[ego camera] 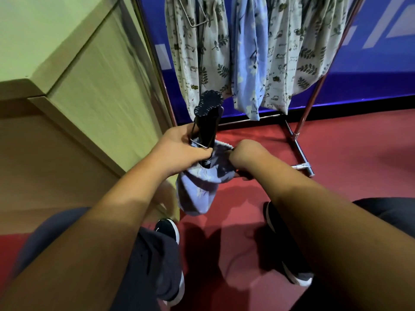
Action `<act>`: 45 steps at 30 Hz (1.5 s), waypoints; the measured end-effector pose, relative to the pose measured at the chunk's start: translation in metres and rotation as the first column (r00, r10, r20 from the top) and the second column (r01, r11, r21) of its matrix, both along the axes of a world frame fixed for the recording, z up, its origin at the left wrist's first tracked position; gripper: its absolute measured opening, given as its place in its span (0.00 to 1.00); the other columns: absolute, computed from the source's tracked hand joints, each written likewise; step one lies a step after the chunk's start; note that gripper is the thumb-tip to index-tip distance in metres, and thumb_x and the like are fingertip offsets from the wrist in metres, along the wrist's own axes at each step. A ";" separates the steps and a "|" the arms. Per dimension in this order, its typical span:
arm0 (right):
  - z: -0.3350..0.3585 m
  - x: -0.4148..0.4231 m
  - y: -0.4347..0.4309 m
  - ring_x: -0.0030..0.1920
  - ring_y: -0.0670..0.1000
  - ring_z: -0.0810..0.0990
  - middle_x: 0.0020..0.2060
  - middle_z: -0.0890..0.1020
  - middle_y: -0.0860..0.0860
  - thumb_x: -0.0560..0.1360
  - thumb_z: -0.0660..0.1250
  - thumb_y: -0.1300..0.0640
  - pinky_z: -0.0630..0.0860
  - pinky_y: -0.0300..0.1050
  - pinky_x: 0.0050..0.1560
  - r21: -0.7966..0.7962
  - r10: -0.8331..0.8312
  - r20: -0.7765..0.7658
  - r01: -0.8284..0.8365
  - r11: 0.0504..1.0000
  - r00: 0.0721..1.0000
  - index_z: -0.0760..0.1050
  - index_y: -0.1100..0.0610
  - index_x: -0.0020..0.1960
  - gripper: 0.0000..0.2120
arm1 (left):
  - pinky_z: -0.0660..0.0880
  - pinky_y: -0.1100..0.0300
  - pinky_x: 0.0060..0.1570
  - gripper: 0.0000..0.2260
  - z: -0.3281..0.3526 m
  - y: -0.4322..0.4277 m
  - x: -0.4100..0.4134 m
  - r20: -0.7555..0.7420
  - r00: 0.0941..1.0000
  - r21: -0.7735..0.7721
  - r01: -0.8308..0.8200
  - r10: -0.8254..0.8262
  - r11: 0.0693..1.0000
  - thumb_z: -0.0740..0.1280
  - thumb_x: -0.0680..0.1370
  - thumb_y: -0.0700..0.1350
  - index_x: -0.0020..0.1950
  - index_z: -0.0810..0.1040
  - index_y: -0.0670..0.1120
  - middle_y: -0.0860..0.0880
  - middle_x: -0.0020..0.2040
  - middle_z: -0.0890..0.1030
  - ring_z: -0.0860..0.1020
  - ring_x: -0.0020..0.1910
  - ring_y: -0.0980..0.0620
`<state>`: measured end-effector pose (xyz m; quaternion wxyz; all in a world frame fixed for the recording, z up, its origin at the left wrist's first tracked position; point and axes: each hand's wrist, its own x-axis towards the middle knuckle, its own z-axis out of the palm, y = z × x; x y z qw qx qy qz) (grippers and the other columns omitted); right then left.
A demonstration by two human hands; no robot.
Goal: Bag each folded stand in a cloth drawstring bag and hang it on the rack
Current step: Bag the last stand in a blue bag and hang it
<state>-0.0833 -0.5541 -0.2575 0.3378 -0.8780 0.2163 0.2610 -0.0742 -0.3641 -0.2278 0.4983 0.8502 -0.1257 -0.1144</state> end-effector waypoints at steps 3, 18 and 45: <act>-0.001 0.001 -0.003 0.29 0.55 0.86 0.39 0.86 0.60 0.83 0.63 0.64 0.83 0.45 0.29 0.234 -0.104 0.084 0.082 0.969 0.991 0.77 0.59 0.46 0.09 | 0.81 0.42 0.59 0.14 -0.003 0.002 0.004 0.014 1.000 0.094 0.000 -0.002 0.996 0.76 0.67 0.44 0.51 0.85 0.45 0.44 0.46 0.88 0.87 0.48 0.46; 0.005 0.011 0.000 0.36 0.54 0.79 0.38 0.80 0.57 0.81 0.67 0.62 0.82 0.47 0.37 0.586 -0.264 0.292 0.047 0.809 0.919 0.81 0.58 0.48 0.06 | 0.75 0.65 0.43 0.15 -0.016 0.010 0.017 0.098 0.992 0.412 0.037 -0.084 0.911 0.82 0.70 0.46 0.55 0.84 0.51 0.55 0.46 0.86 0.83 0.48 0.58; 0.011 0.010 -0.011 0.33 0.52 0.67 0.34 0.71 0.58 0.71 0.61 0.74 0.66 0.41 0.31 0.525 -0.243 0.370 0.014 0.851 0.897 0.76 0.76 0.47 0.08 | 0.70 0.60 0.38 0.11 -0.007 0.034 0.030 0.124 0.979 0.450 0.087 -0.159 0.889 0.74 0.79 0.39 0.44 0.80 0.54 0.56 0.35 0.79 0.73 0.33 0.61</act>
